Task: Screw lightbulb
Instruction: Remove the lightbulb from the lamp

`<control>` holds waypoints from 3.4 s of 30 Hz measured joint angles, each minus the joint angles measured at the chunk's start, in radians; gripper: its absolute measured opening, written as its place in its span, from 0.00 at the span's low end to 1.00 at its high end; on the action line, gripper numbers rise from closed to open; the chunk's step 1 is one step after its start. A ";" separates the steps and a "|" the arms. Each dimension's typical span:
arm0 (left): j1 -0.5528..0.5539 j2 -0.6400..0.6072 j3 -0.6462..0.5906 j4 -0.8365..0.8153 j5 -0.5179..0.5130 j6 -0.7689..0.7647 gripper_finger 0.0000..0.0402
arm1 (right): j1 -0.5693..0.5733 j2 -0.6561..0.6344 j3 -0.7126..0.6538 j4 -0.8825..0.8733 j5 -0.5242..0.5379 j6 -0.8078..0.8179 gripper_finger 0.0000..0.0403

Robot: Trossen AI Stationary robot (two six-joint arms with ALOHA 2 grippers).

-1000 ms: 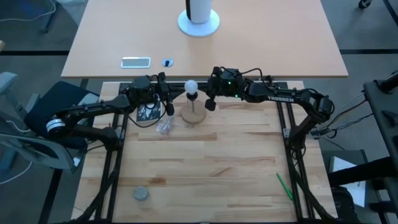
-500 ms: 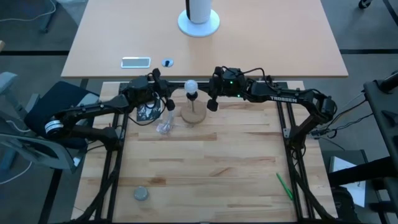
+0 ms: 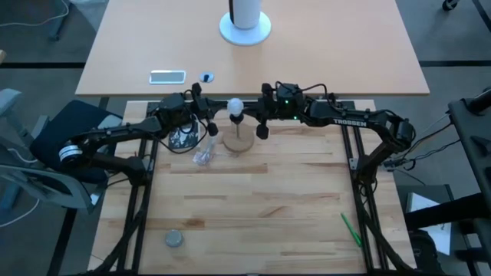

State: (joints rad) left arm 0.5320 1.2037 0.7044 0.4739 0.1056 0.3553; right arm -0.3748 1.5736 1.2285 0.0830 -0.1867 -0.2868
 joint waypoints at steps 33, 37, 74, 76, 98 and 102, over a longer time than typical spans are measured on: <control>-0.001 -0.009 0.000 -0.041 0.123 -0.060 0.00 | -0.002 0.012 -0.001 0.004 0.088 0.033 0.00; -0.008 -0.008 0.000 -0.076 0.194 -0.059 0.00 | -0.004 0.018 -0.002 0.010 0.102 0.033 0.00; -0.001 -0.014 0.000 -0.048 -0.071 -0.058 0.00 | -0.003 0.003 -0.002 -0.040 -0.028 -0.055 0.00; -0.001 -0.012 0.000 -0.048 -0.071 -0.058 0.00 | -0.003 0.003 -0.002 -0.040 -0.027 -0.055 0.00; -0.001 0.028 0.000 -0.037 -0.067 -0.080 0.00 | -0.003 0.010 -0.002 -0.032 -0.023 -0.053 0.00; -0.001 0.029 0.000 -0.037 -0.067 -0.079 0.00 | -0.003 0.010 -0.002 -0.026 -0.023 -0.054 0.00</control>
State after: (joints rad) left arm 0.5312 1.2331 0.7044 0.4370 0.0387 0.2764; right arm -0.3775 1.5835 1.2270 0.0570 -0.2092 -0.3412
